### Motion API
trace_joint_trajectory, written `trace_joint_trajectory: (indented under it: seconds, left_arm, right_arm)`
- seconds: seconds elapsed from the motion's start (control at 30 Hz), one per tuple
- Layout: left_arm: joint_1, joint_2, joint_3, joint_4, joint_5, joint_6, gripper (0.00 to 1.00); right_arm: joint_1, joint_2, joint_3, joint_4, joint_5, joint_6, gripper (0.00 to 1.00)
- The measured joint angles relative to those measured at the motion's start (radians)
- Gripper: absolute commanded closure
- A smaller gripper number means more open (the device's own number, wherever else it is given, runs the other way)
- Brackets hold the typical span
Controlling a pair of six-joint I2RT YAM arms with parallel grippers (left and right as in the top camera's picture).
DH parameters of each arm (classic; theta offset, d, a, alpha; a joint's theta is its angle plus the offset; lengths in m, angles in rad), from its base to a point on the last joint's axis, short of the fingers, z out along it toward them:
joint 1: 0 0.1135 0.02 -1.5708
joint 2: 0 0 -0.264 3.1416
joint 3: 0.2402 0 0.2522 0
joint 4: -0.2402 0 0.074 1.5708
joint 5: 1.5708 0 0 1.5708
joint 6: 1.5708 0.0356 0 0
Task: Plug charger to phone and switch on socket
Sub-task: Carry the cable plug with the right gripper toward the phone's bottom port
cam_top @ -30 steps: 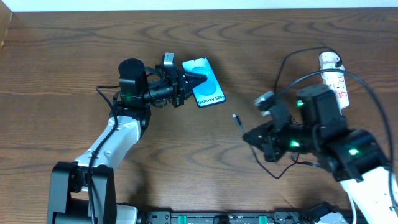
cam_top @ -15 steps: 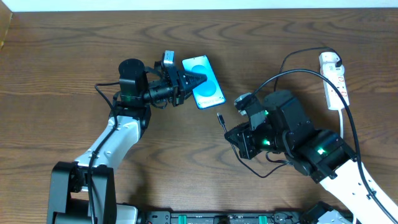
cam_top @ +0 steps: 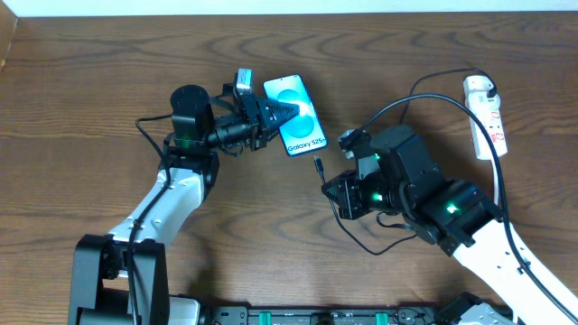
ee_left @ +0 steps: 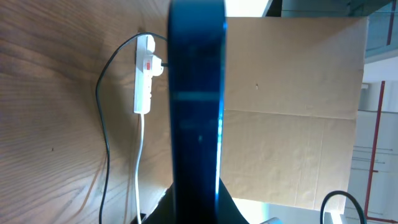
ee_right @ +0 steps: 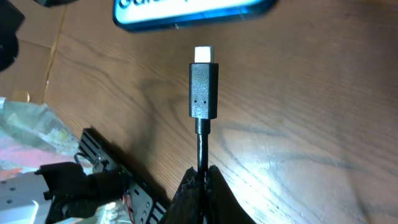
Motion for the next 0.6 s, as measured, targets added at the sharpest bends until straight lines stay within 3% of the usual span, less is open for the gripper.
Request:
trace_joint_trajectory:
  seconds: [0.6]
  left_arm:
    - [0.0, 0.0, 0.0, 0.0, 0.0, 0.005, 0.93]
  right_arm:
    - [0.013, 0.005, 0.0, 0.033, -0.012, 0.0, 0.99]
